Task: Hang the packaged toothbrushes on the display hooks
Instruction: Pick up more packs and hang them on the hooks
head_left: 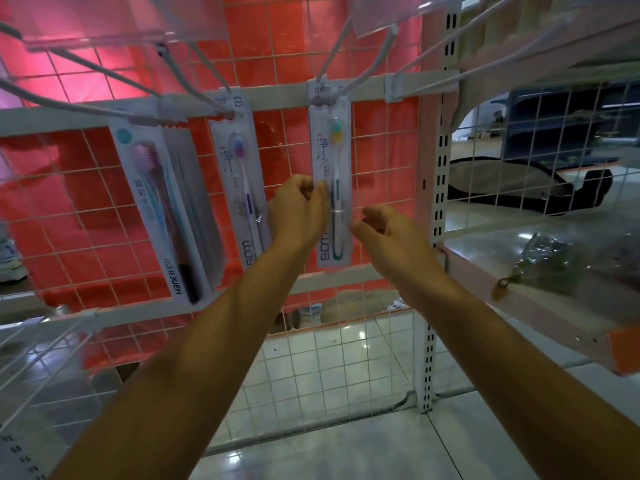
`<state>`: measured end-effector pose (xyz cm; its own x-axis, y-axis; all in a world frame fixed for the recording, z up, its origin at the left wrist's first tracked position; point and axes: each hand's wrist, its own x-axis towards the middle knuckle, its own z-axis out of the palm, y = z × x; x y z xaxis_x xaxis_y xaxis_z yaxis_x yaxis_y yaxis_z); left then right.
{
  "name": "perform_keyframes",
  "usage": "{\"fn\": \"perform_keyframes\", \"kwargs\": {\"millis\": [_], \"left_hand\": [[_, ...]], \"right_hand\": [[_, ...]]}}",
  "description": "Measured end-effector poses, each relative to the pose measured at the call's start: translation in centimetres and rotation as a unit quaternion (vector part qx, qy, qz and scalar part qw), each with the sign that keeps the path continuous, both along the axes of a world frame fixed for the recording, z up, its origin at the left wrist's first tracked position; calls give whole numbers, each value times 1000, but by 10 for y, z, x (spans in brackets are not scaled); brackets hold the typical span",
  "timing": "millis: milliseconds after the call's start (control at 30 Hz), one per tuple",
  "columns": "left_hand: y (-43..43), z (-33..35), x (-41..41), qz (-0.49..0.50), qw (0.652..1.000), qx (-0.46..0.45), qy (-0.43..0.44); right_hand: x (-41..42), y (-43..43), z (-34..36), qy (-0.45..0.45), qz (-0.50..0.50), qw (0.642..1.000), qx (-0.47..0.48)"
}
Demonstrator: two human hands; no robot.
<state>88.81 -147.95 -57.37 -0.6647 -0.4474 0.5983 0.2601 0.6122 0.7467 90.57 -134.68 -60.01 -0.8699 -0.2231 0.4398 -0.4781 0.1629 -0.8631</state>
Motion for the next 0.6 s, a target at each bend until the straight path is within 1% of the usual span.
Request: {"fn": "perform_keyframes", "kwargs": {"millis": [67,267,367,600], "left_hand": [[0,0,-7,4,1000,-1,-15],[3,-8,-10,-26,999,15,-13],[-1,-25,-4,-27,999,-20,-32],[-15,-63,15,36,983,-125,-132]], "right_hand": [[-2,-4,-5,-5,8,1000,26],[-12,-13,-17,-42,8,996,82],[-14,-13,-21,-46,11,995,92],[-9,-16,-28,-24,9,987,157]]}}
